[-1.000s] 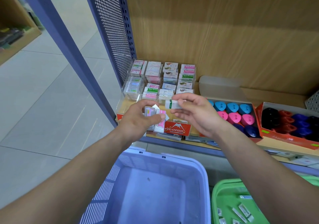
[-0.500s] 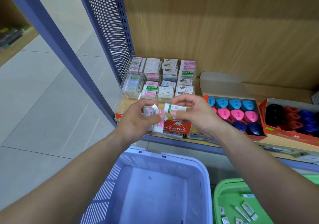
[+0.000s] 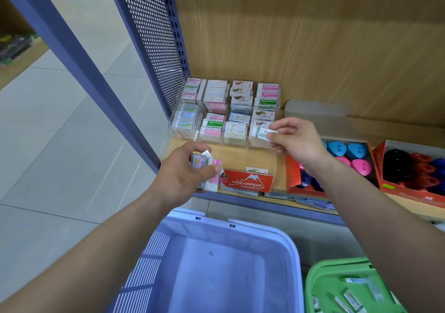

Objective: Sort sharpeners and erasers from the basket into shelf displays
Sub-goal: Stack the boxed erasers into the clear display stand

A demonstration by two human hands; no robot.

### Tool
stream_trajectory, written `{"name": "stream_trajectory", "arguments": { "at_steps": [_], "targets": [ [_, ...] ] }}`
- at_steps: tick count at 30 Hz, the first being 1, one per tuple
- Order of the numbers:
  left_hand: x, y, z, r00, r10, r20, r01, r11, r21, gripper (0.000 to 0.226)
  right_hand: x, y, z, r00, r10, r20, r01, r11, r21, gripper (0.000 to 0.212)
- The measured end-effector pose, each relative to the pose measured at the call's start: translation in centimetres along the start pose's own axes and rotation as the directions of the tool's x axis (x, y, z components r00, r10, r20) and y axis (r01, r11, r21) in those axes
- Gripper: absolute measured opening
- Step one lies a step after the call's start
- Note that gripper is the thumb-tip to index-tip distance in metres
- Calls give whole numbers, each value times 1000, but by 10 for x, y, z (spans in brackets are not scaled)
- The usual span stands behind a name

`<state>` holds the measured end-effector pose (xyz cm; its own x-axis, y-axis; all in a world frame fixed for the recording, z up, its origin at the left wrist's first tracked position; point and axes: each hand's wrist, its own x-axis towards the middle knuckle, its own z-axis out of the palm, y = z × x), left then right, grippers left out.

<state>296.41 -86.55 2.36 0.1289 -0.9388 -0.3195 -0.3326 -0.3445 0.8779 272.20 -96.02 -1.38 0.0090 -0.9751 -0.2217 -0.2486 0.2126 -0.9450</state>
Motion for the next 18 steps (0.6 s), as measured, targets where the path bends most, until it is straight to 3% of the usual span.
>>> {"name": "stream_trajectory", "arguments": {
  "at_steps": [7, 10, 13, 18],
  "targets": [
    [4, 0, -28, 995, 36, -95, -27, 995, 92, 35, 38, -17, 68, 985, -157, 69, 164, 981, -108, 17],
    [5, -1, -42, 991, 18, -131, -14, 999, 32, 35, 58, -28, 100, 974, -212, 82, 221, 966, -136, 22],
    [8, -4, -53, 988, 0, -156, 2, 1000, 16, 34, 76, -38, 126, 971, -218, 99, 235, 944, -229, 11],
    [11, -12, -73, 979, 7, -202, 12, 996, 93, 33, 73, -42, 159, 955, -199, 219, 241, 953, -185, 22]
  ]
}}
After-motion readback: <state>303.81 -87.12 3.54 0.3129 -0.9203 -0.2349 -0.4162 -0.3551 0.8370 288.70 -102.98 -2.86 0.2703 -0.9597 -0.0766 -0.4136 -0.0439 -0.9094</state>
